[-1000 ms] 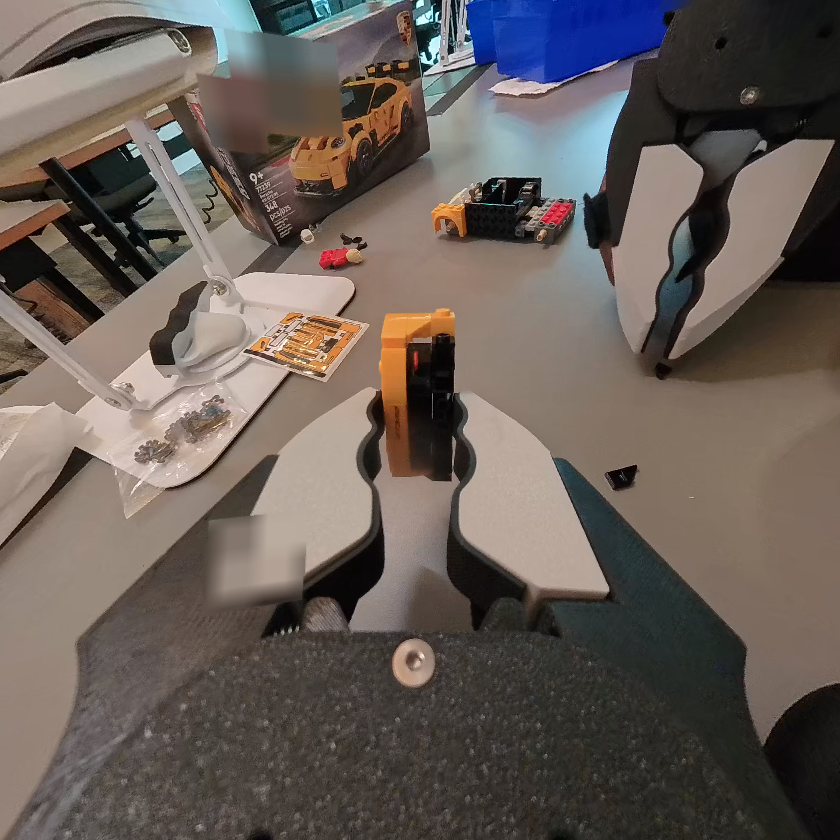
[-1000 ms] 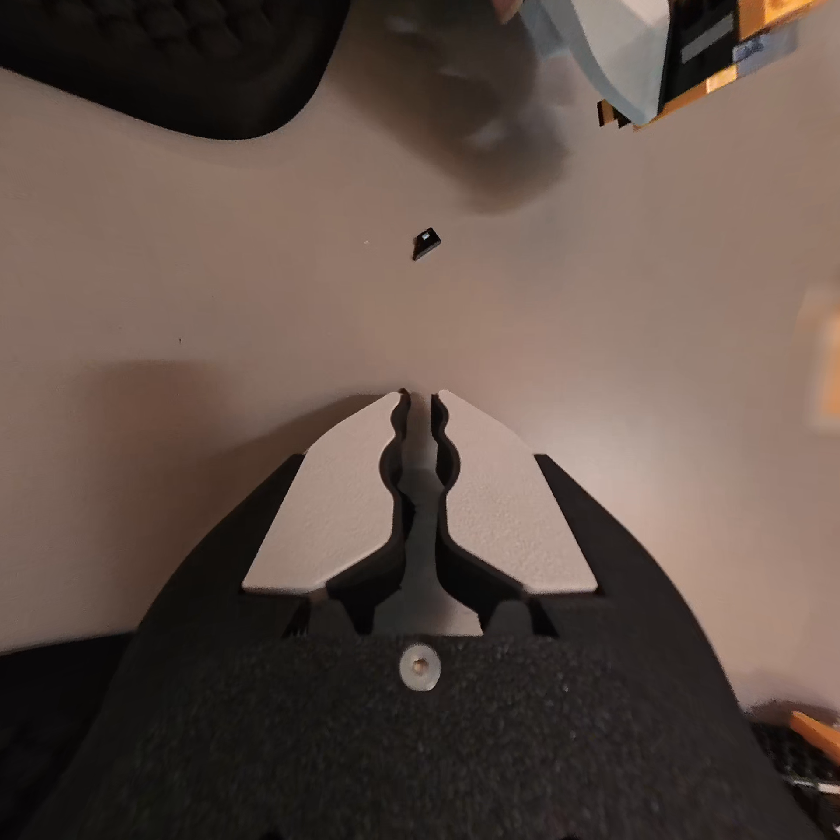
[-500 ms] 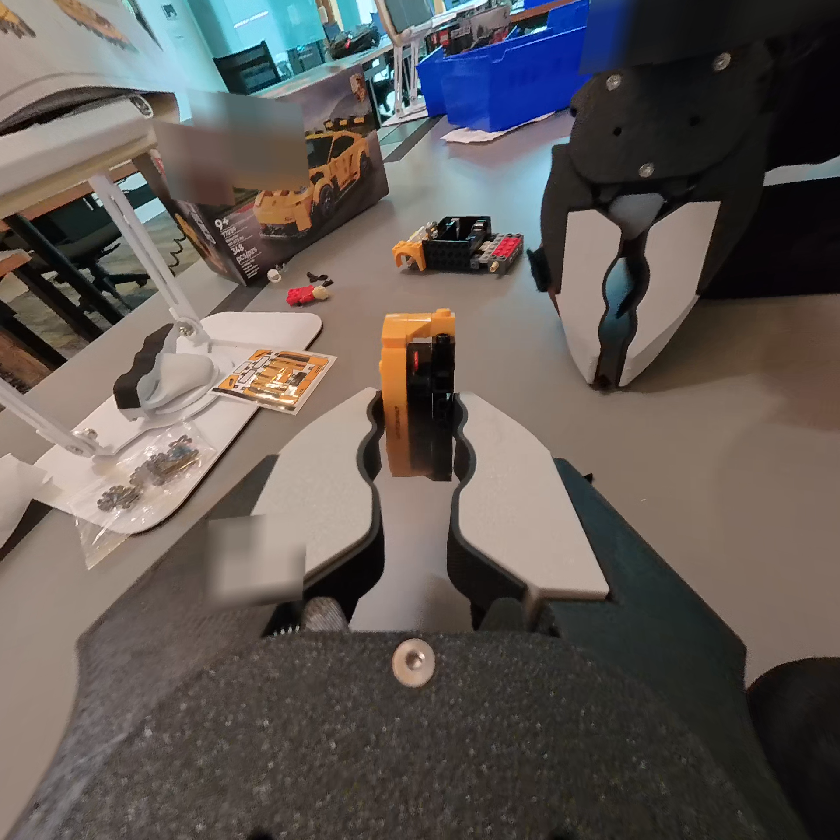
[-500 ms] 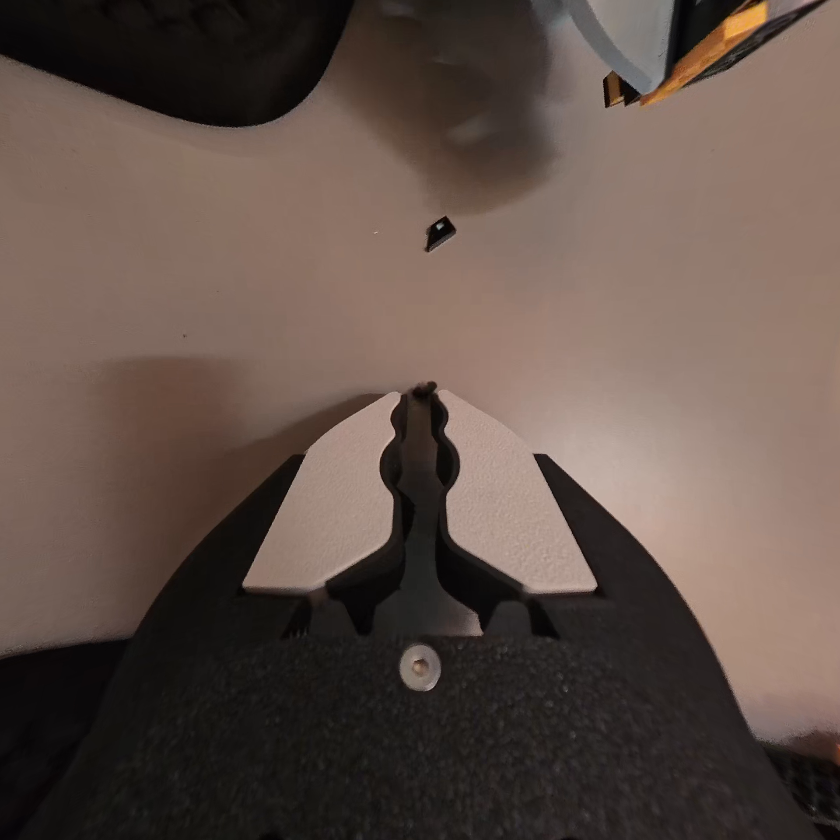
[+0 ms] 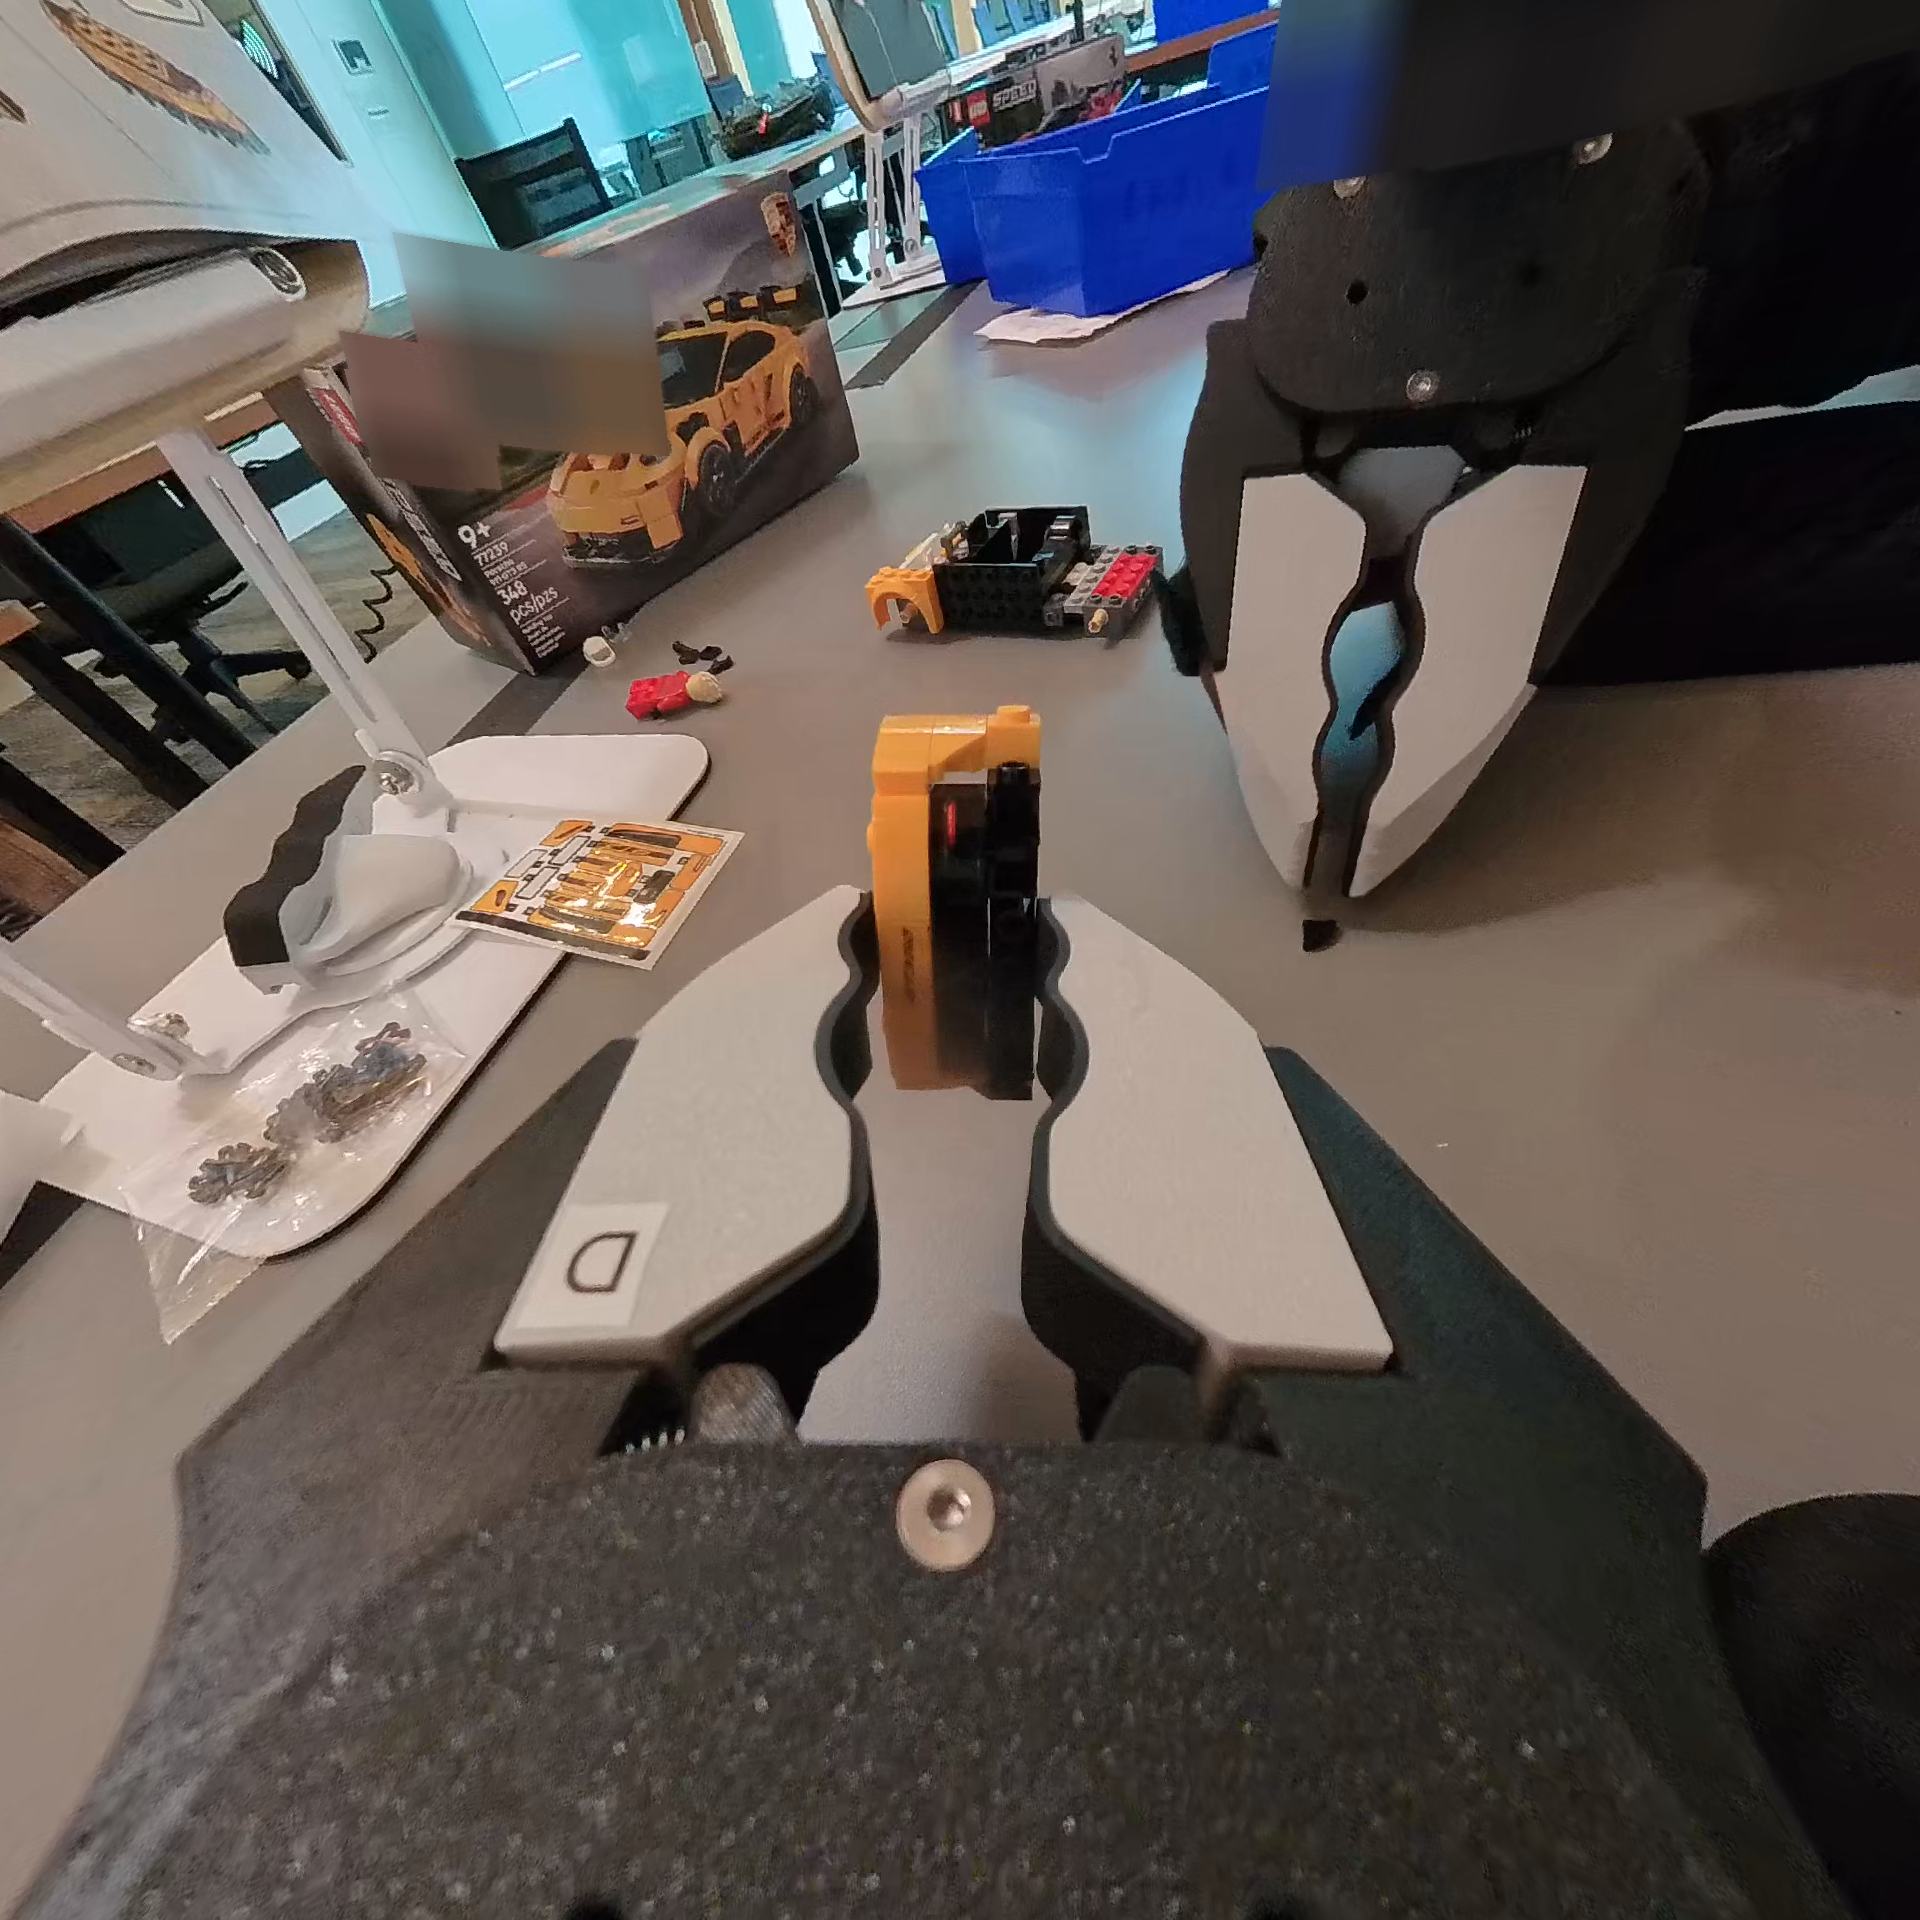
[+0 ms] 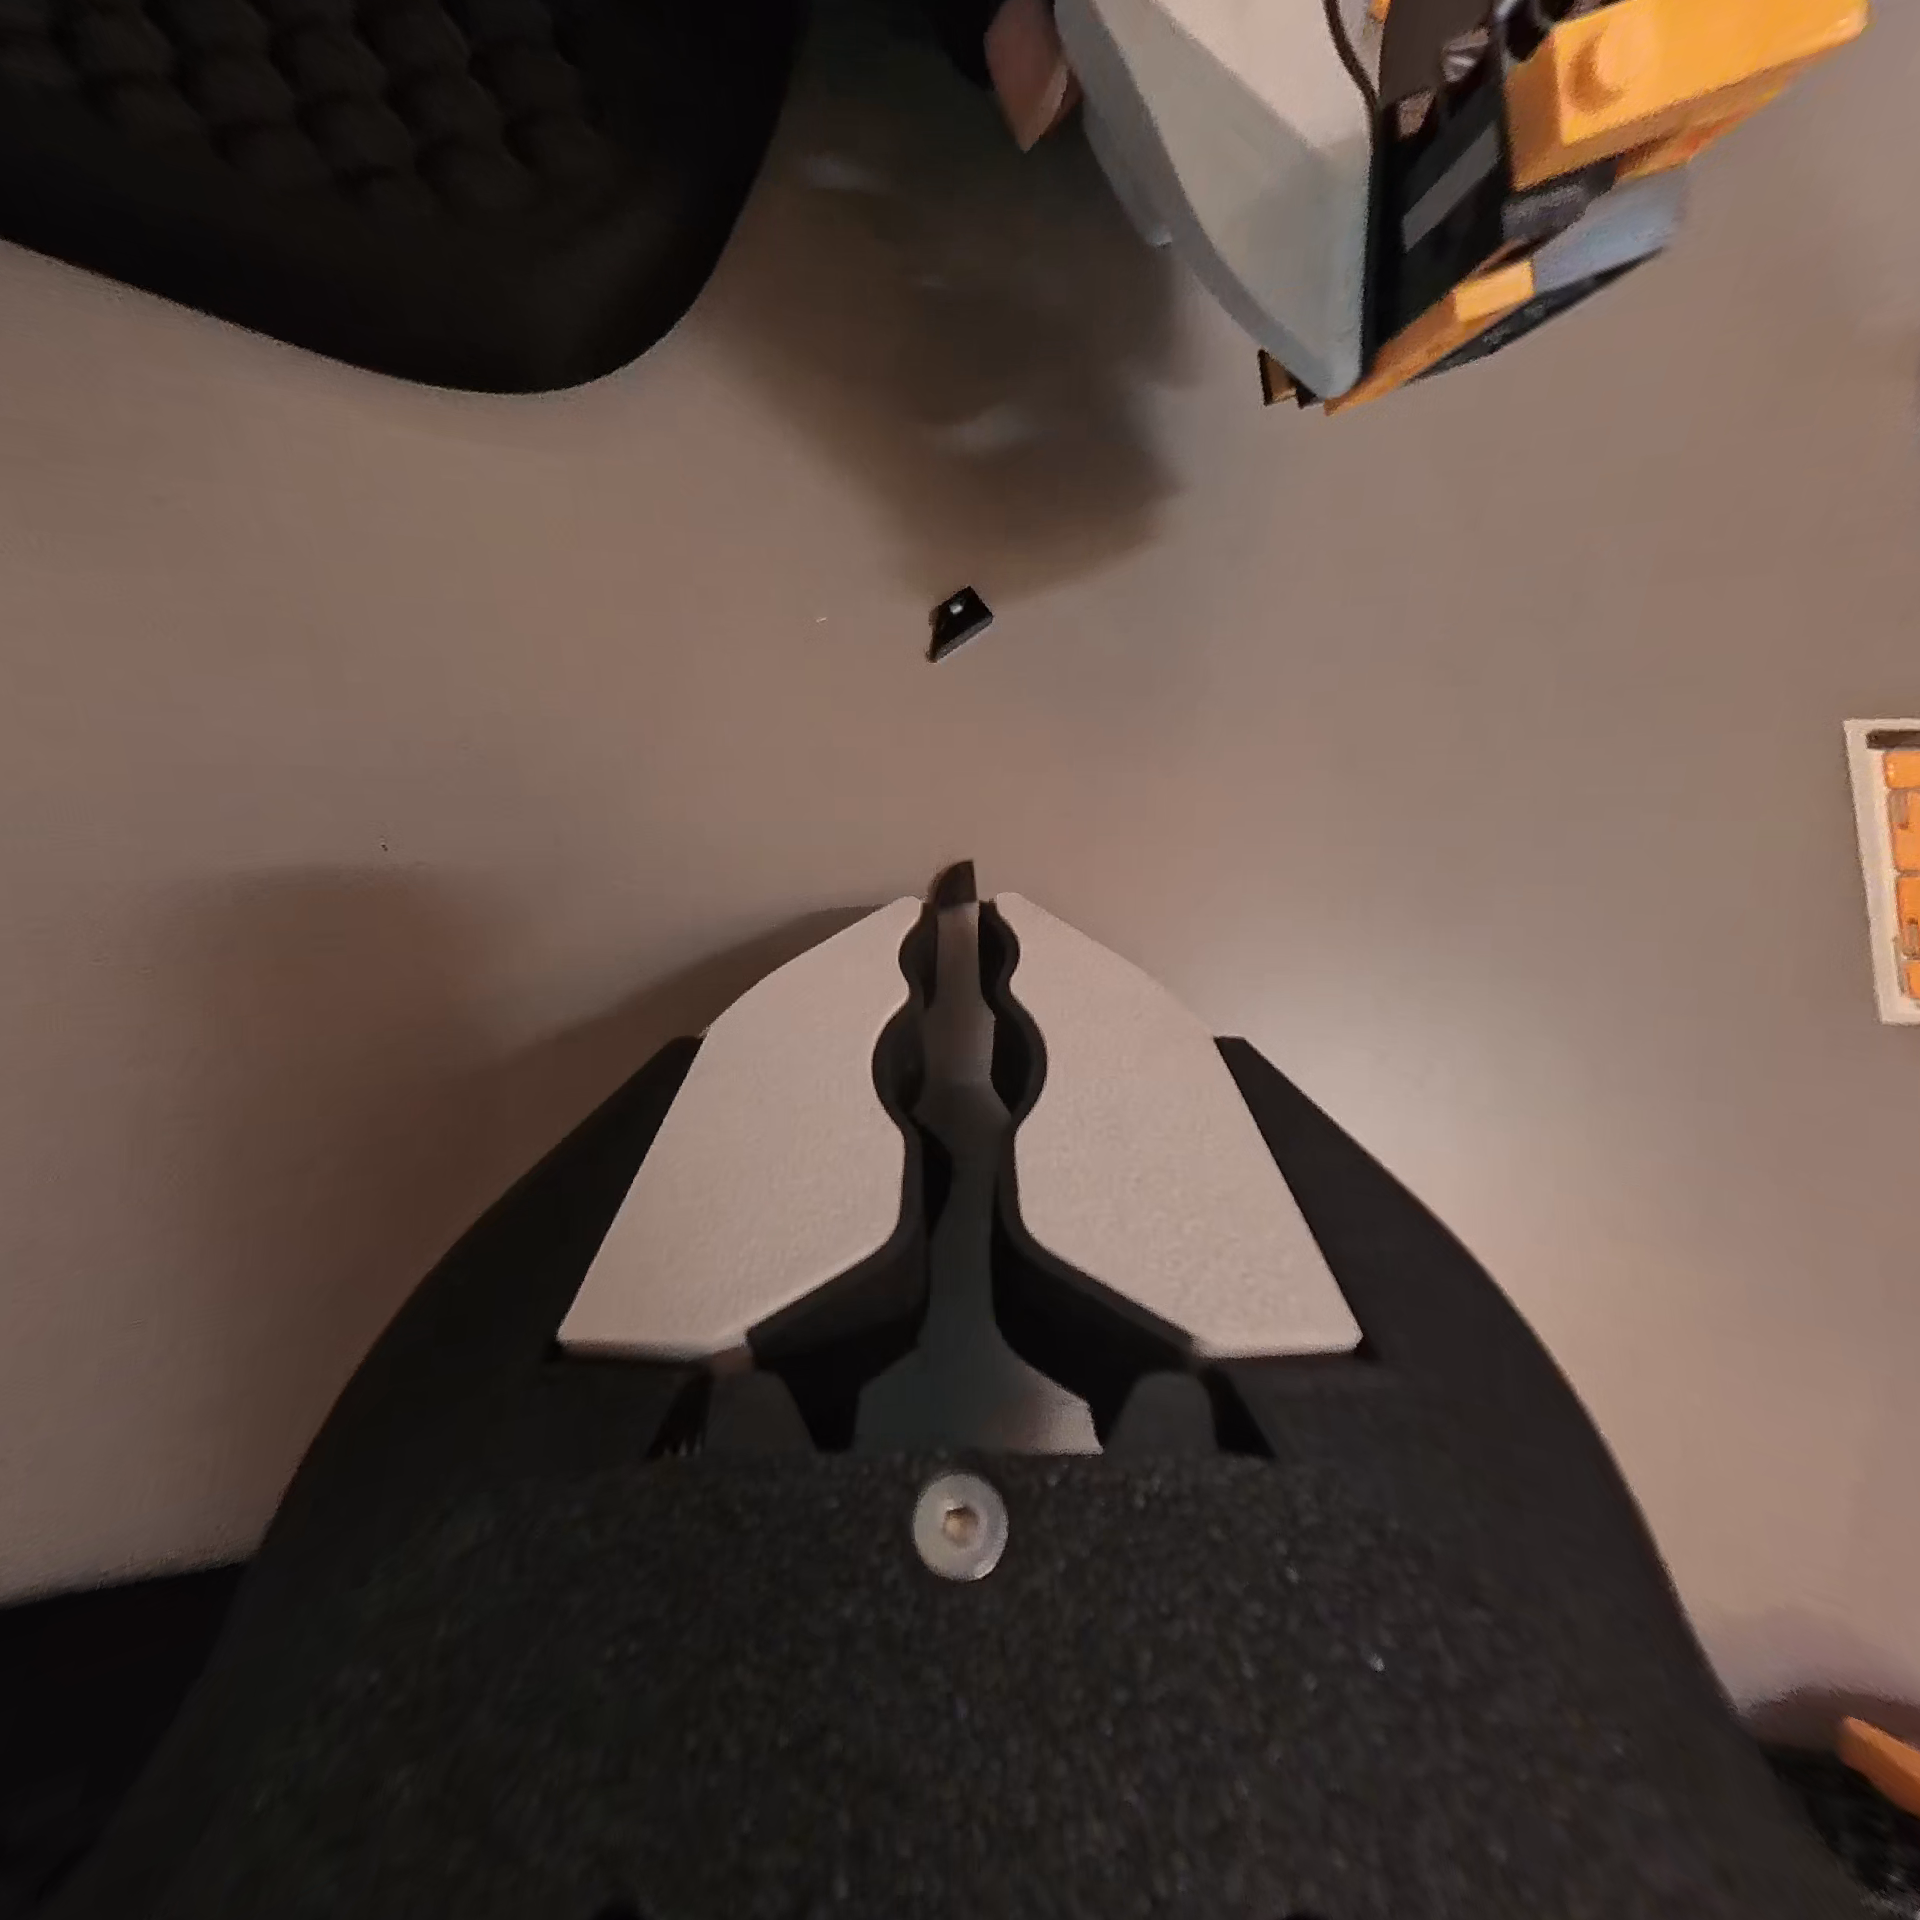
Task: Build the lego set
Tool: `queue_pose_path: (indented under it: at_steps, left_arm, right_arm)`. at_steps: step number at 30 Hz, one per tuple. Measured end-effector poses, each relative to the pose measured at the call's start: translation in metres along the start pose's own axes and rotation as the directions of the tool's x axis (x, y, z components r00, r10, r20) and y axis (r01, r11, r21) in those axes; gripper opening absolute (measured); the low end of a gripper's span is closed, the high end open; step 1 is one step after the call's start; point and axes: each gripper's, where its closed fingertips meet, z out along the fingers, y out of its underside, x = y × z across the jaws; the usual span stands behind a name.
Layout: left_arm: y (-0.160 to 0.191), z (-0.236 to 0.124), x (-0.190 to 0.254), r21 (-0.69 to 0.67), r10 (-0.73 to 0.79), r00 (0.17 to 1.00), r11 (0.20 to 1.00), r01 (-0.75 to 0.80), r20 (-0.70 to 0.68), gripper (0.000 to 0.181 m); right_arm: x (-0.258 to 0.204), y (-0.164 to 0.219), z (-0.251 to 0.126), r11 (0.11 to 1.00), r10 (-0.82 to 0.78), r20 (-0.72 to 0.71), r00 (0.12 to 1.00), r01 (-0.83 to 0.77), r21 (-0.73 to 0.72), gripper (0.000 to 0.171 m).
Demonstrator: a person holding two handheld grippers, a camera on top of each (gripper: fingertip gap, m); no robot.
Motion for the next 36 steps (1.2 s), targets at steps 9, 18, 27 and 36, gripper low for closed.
queue_pose_path:
  at_steps: [9,18,27,36]
  left_arm:
    - [0.000,0.000,0.000,0.000,0.000,1.000,1.000,0.000,-0.002,0.028]
    - [-0.004,0.000,0.002,0.020,0.011,1.000,1.000,-0.010,-0.004,0.028]
    - [-0.009,-0.001,0.003,0.048,0.021,1.000,0.999,-0.021,-0.004,0.028]
    - [-0.011,-0.002,0.001,0.054,0.022,1.000,0.998,-0.023,0.011,0.028]
  right_arm:
    - [-0.001,-0.001,0.011,0.999,0.004,0.048,0.999,-0.002,-0.047,0.007]
    - [0.007,-0.012,0.002,0.999,0.023,-0.011,1.000,-0.023,0.045,0.007]
    - [0.039,-0.082,-0.038,0.938,0.042,-0.169,0.985,0.019,0.347,0.007]
    - [0.057,-0.139,-0.063,0.897,-0.017,-0.250,0.968,0.125,0.423,0.007]
